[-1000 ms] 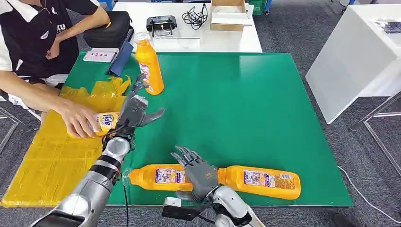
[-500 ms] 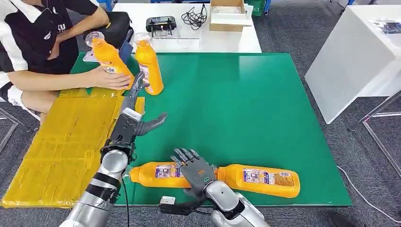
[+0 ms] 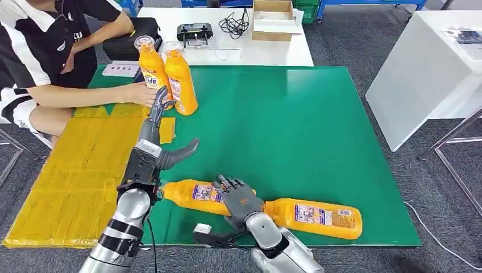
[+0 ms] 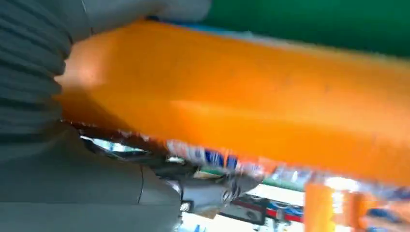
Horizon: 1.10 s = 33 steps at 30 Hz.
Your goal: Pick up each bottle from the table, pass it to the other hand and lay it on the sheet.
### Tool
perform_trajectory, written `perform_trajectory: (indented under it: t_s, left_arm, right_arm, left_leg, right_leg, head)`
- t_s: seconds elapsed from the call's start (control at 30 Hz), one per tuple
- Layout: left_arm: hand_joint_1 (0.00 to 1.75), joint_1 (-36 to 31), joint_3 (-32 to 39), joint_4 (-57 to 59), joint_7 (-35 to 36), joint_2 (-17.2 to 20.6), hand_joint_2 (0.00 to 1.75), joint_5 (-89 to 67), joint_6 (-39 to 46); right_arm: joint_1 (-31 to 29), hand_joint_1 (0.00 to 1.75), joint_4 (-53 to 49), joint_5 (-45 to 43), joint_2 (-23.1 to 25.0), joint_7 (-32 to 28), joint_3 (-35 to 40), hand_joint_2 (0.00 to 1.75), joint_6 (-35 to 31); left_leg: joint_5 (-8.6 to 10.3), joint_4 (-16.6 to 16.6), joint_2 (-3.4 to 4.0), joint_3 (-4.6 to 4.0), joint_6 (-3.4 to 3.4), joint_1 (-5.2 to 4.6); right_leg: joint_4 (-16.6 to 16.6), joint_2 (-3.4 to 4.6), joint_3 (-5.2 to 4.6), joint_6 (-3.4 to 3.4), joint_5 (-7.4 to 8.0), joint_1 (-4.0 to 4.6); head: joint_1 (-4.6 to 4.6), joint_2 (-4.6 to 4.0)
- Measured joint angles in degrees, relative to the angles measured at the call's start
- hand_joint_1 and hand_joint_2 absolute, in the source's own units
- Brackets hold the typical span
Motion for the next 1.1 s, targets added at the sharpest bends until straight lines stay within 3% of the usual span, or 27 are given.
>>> perform_trajectory:
  t_s: [0.07,0.17,0.47,0.7,0.87,1.1]
  left_arm:
    - [0.00,0.2,-0.5,-0.4,0.0,0.0,1.75,0.1,0.0]
    - [0.00,0.5,-1.2,-0.8,0.0,-0.1,1.75,0.1,-0.1]
    - [0.00,0.6,-2.1,-1.3,0.4,-0.2,1.75,1.2,-1.0]
    - [0.00,1.1,-4.0,-1.8,2.4,-0.3,1.75,7.0,-5.1]
    - [0.00,1.7,-5.6,-1.8,3.8,-0.3,1.75,14.1,-9.0]
    - [0.00,1.7,-6.5,-1.6,5.9,-0.3,1.75,20.4,-11.9]
  right_arm:
    - [0.4,1.75,0.0,-1.8,-0.1,-1.6,-2.1,1.75,-3.1]
    - [1.4,1.75,-0.1,-3.6,0.0,-3.1,-5.5,1.75,-6.7]
    - [2.5,1.75,-1.0,-5.4,0.1,-5.0,-9.3,1.75,-9.7]
    - [9.4,1.75,-9.9,-14.0,0.5,-18.6,-19.3,1.75,-26.2]
    - [14.9,1.75,-21.3,-18.1,5.0,-37.2,-33.5,1.75,-27.1]
    - [19.3,1.75,-34.0,-25.4,7.8,-43.8,-44.3,1.75,-27.4]
  left_leg:
    - [0.04,0.0,0.00,-0.09,0.04,-0.04]
    - [0.05,0.0,0.01,-0.15,0.05,-0.08]
    - [0.02,0.0,0.01,-0.21,0.05,-0.07]
    - [0.02,0.0,0.00,-0.44,0.05,-0.08]
    - [0.02,0.0,-0.01,-0.63,0.05,-0.08]
    - [0.01,0.0,0.04,-0.69,0.05,-0.08]
  right_leg:
    - [0.0,-0.01,0.50,0.05,0.04,-0.02]
    - [0.0,0.00,0.49,0.11,0.09,-0.05]
    - [0.0,-0.01,0.35,0.10,0.05,-0.03]
    - [0.0,-0.02,0.20,0.11,0.06,-0.04]
    - [0.0,-0.03,0.00,0.11,0.05,-0.04]
    - [0.0,0.00,-0.10,0.11,0.05,-0.03]
  head:
    - [0.00,0.00]
    - [-0.02,0.00]
    - [-0.02,0.00]
    - [-0.02,0.00]
    - [-0.07,0.00]
    - [-0.02,0.00]
